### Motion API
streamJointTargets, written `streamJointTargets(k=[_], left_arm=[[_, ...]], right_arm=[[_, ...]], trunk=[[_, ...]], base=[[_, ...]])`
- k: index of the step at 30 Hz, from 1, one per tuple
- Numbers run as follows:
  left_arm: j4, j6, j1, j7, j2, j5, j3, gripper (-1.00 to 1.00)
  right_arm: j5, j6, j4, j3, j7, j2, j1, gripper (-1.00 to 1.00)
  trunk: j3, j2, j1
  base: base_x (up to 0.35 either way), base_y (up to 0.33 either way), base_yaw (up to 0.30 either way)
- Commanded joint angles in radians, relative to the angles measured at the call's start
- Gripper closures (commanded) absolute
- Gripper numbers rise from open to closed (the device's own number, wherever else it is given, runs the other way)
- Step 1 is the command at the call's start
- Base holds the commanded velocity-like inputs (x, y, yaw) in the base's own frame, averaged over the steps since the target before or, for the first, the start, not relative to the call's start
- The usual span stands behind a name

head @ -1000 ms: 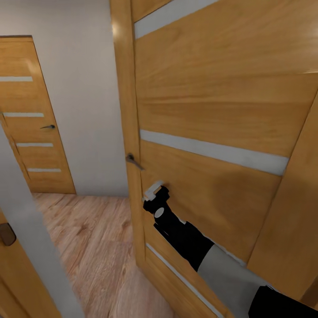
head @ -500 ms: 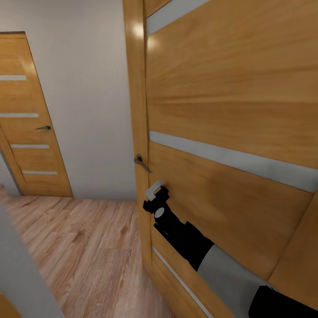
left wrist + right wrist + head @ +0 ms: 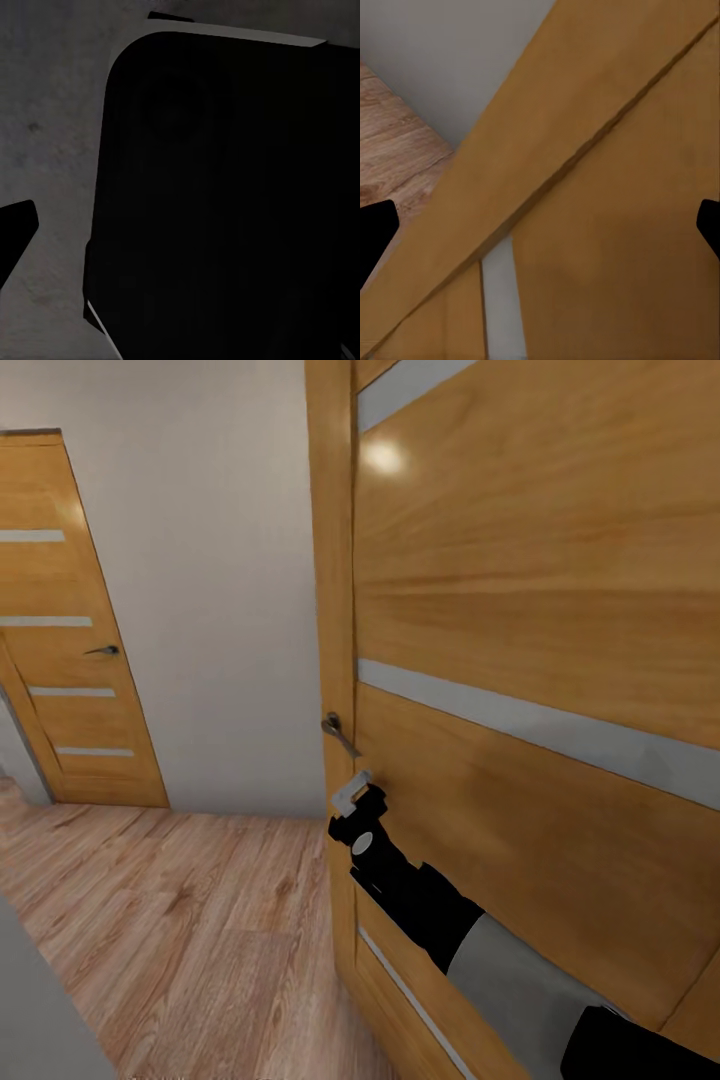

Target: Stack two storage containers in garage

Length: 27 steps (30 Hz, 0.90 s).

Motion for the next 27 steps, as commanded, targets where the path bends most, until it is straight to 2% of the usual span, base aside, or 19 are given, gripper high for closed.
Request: streamJointTargets(k=[1, 6, 27], left_arm=[[0.0, -0.002, 0.0, 0.0, 0.0, 0.007, 0.002, -1.0], [0.0, -0.002, 0.0, 0.0, 0.0, 0.007, 0.003, -1.0], [0.0, -0.002, 0.0, 0.0, 0.0, 0.007, 0.003, -1.0]], right_arm=[[0.01, 0.009, 0.01, 0.002, 0.0, 0.0, -0.001, -1.0], [0.014, 0.012, 0.027, 0.002, 0.002, 0.0, -0.001, -1.0], [0.007, 0.012, 0.031, -0.002, -0.002, 0.0, -0.001, -1.0]], trunk=[[-0.001, -0.001, 0.0], [-0.001, -0.001, 0.0], [-0.001, -0.001, 0.0]], base=[[0.011, 0.0, 0.249], [0.003, 0.0, 0.125], [0.0, 0.0, 0.02]])
